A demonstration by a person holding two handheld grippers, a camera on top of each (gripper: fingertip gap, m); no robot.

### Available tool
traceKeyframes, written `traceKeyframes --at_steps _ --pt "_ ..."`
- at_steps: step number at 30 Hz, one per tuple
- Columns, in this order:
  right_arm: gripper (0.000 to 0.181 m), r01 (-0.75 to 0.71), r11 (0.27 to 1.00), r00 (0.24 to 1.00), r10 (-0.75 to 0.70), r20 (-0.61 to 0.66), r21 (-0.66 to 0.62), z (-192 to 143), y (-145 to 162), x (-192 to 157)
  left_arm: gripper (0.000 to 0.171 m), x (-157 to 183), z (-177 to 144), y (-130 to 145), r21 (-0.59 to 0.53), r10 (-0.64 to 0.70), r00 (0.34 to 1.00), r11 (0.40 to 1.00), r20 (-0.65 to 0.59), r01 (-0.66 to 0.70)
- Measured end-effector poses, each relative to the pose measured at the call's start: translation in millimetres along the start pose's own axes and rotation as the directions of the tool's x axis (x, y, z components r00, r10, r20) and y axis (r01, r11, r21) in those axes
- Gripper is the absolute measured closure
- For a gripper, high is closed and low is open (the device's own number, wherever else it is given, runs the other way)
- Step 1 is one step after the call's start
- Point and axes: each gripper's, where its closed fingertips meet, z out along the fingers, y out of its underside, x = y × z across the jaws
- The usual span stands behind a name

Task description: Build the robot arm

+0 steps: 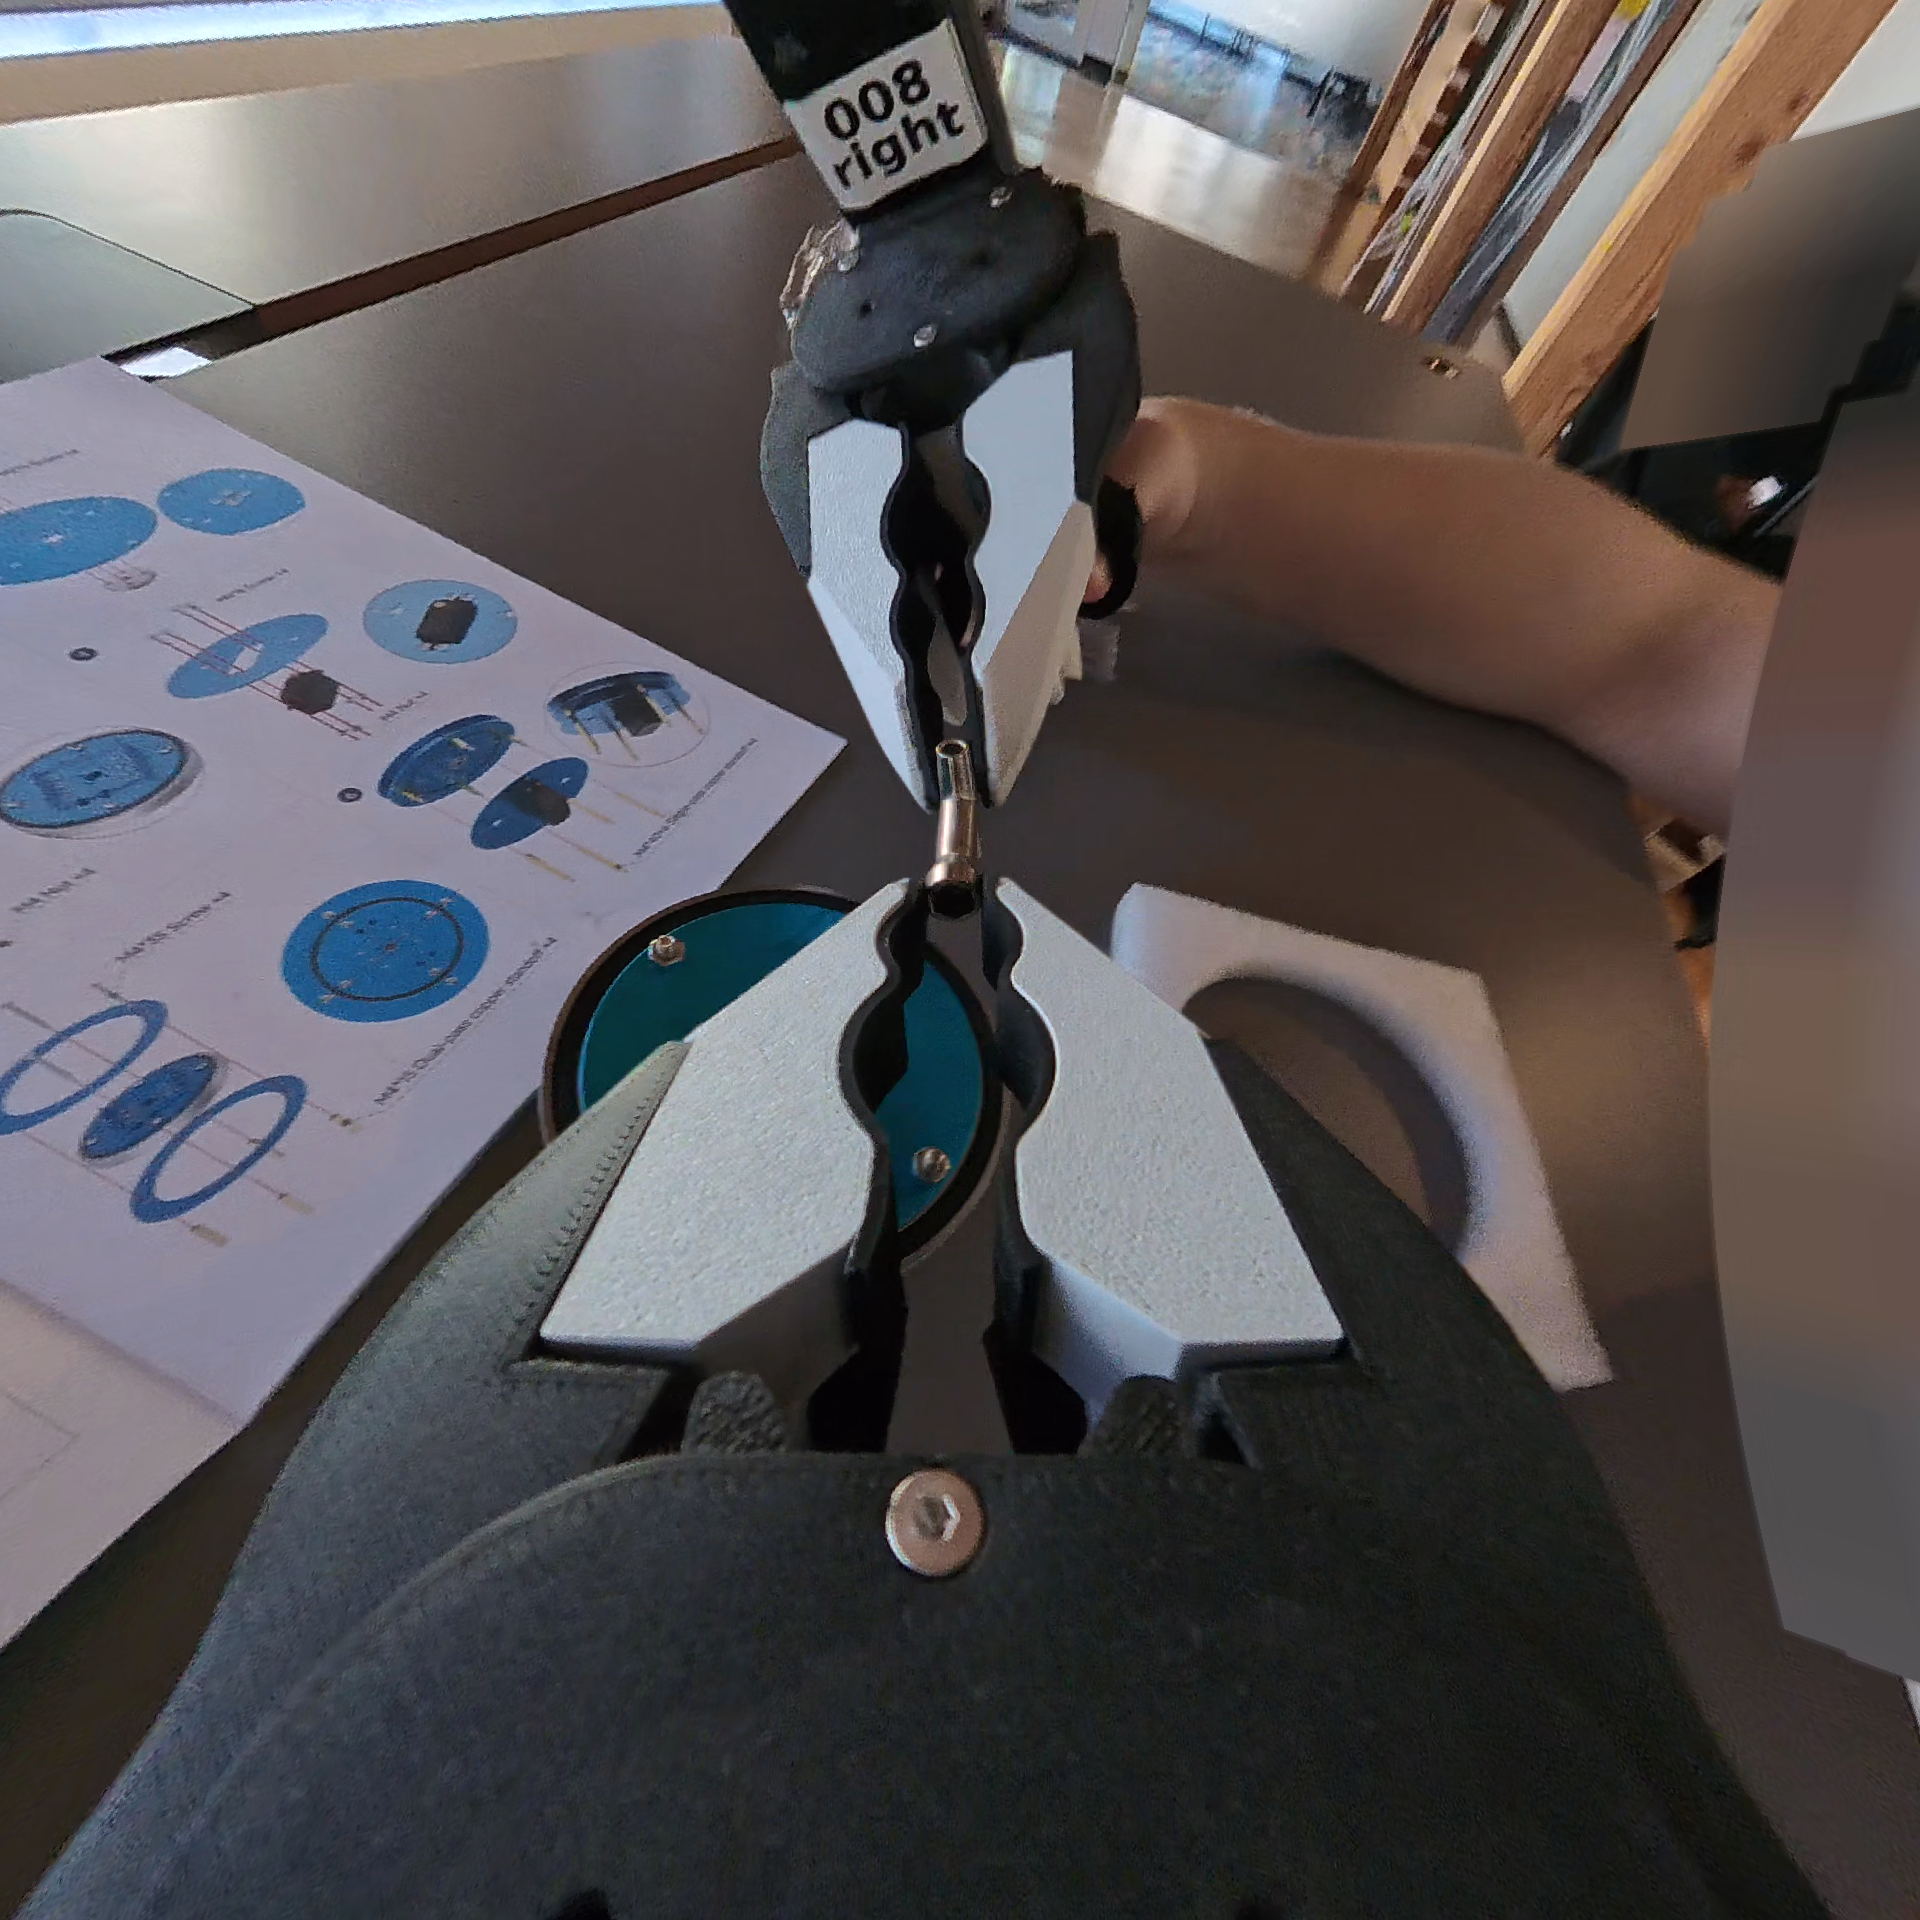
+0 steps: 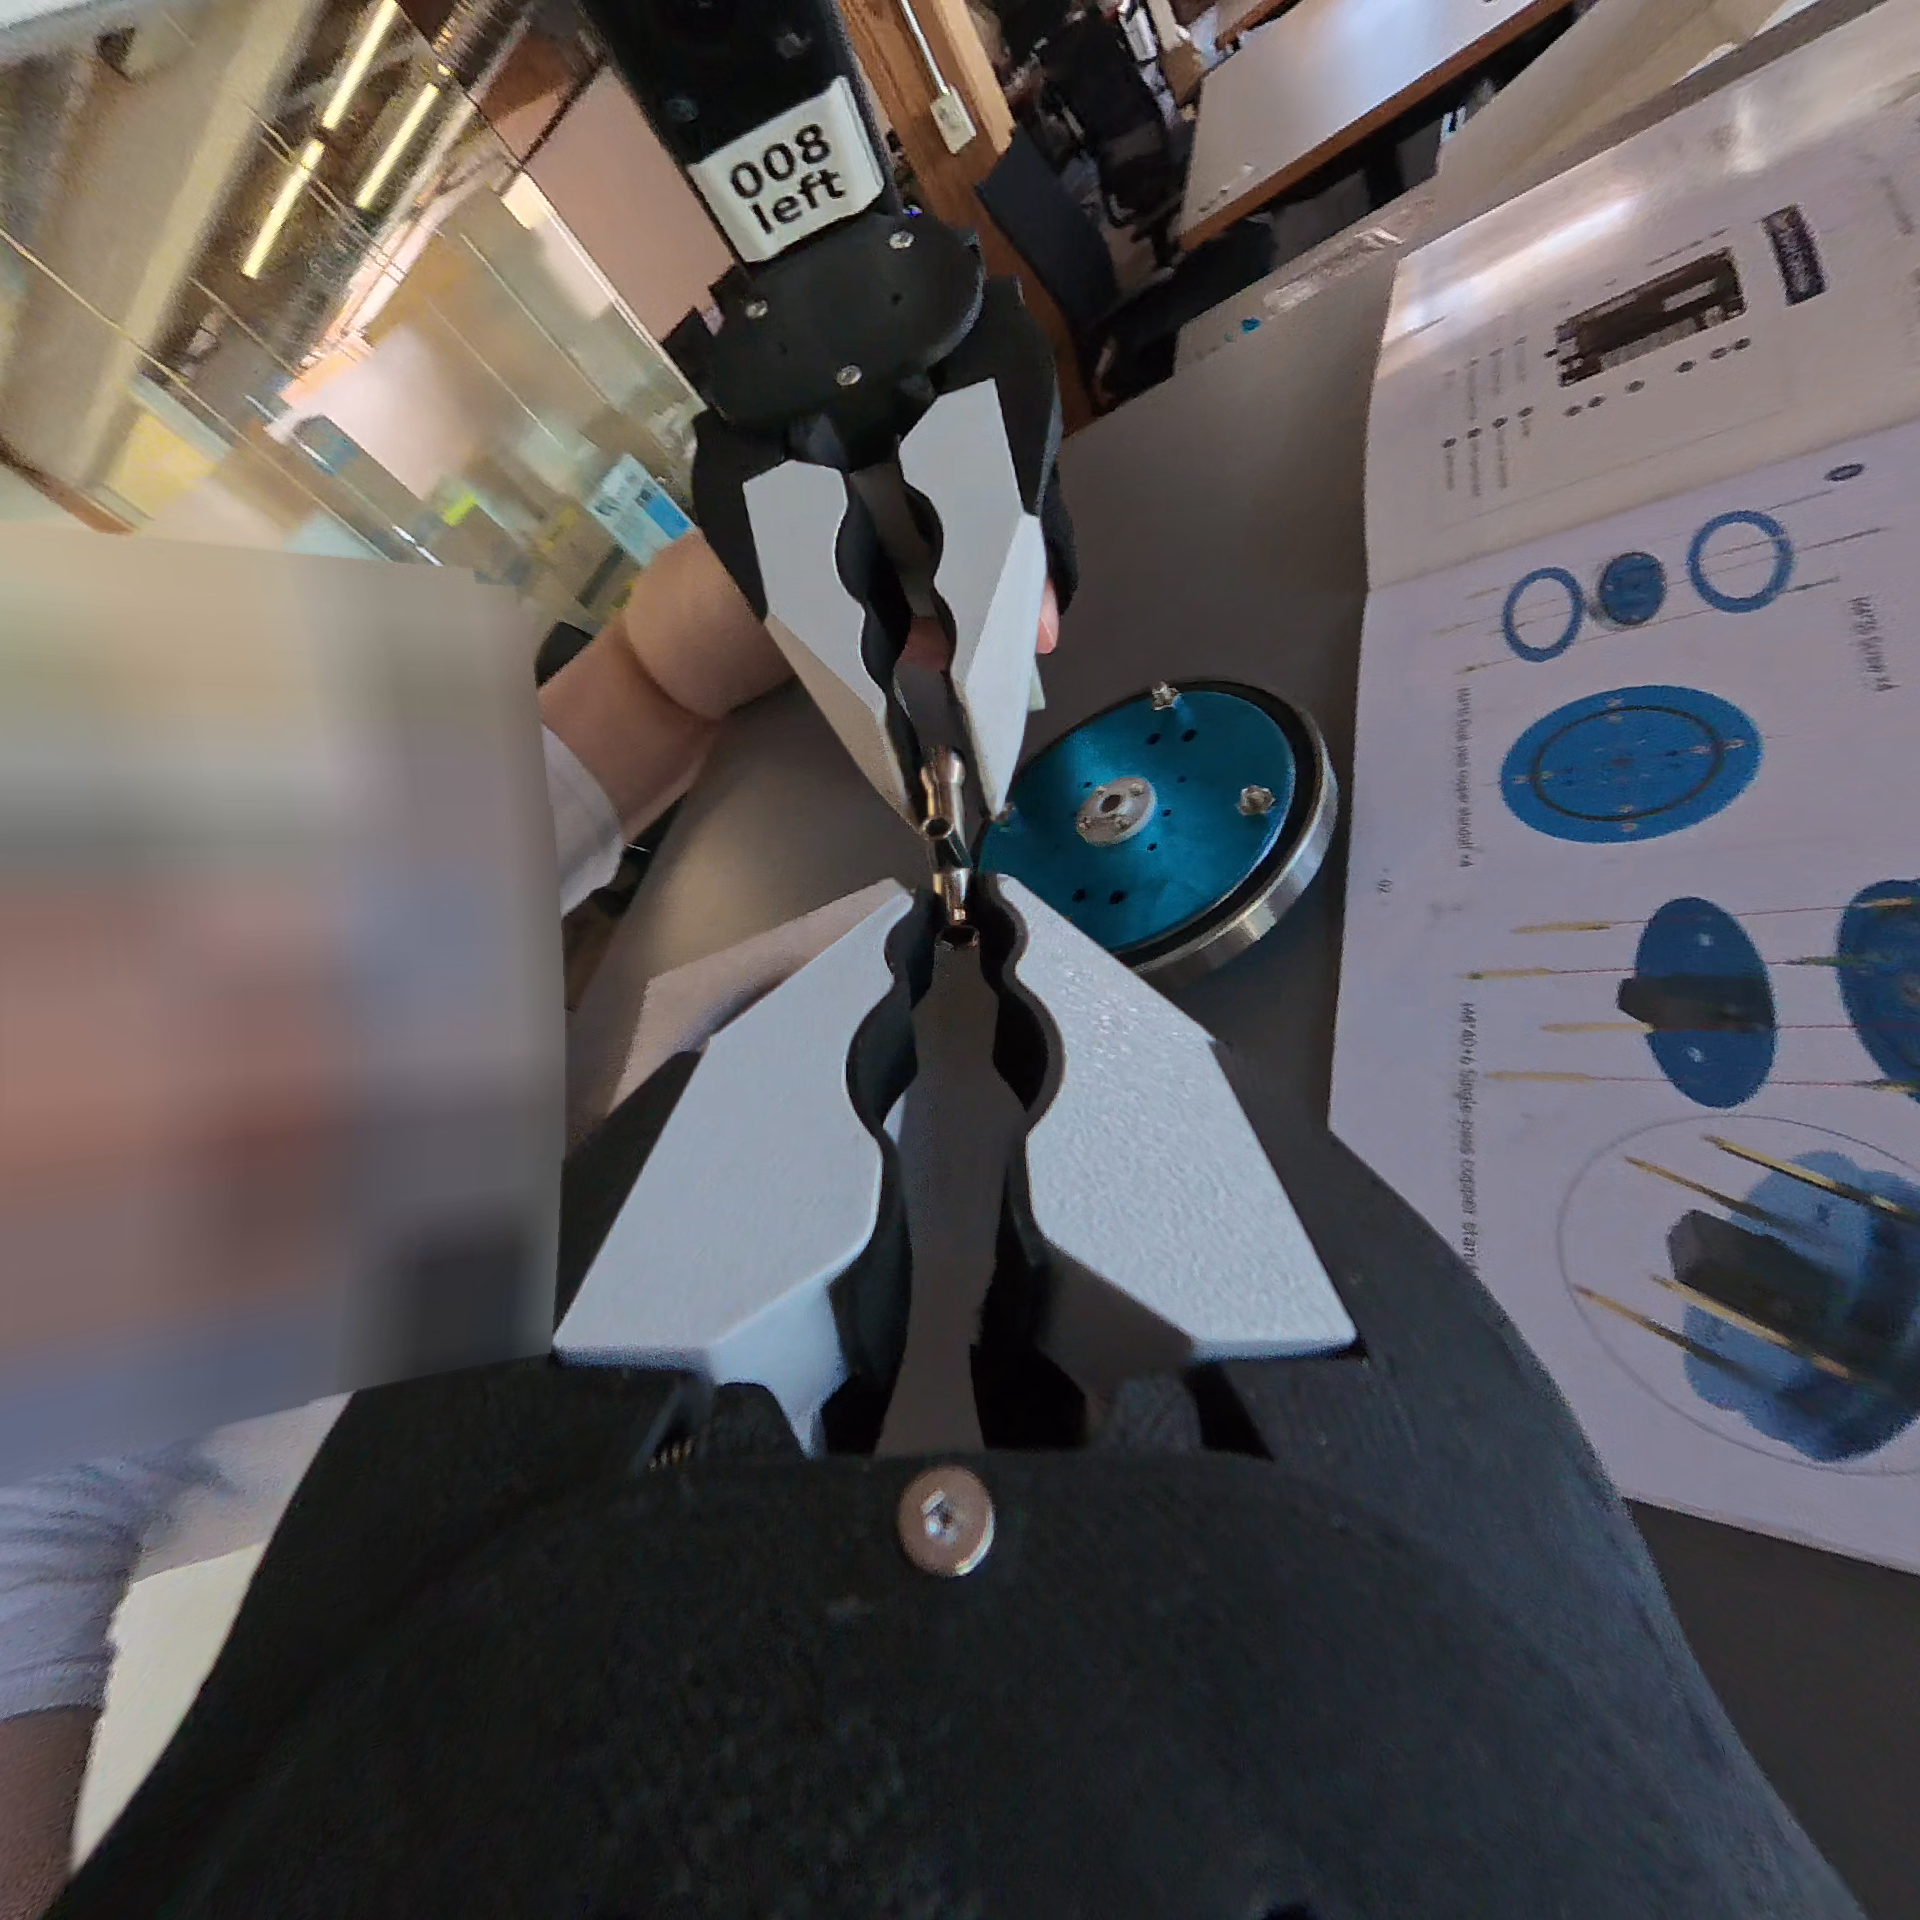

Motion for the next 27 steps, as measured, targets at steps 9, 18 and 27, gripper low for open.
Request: traceKeyframes --at_steps 9,18,27 --pt "0.175 0.252 0.962 0.949 -0.267 -0.170 -0.101 13 9 14 0.162 -14 -2 22 -0.181 0.321 0.942 0.937 0.097 -0.300" --pt "0.175 0.250 0.961 0.947 -0.268 -0.178 -0.117 17 12 15 0.162 -14 -3 28 -0.204 0.281 0.956 0.944 0.081 -0.260" --pt "0.175 0.223 0.967 0.953 -0.243 -0.180 -0.122 17 14 17 0.162 -17 0 32 -0.223 0.276 0.956 0.942 0.098 -0.249"
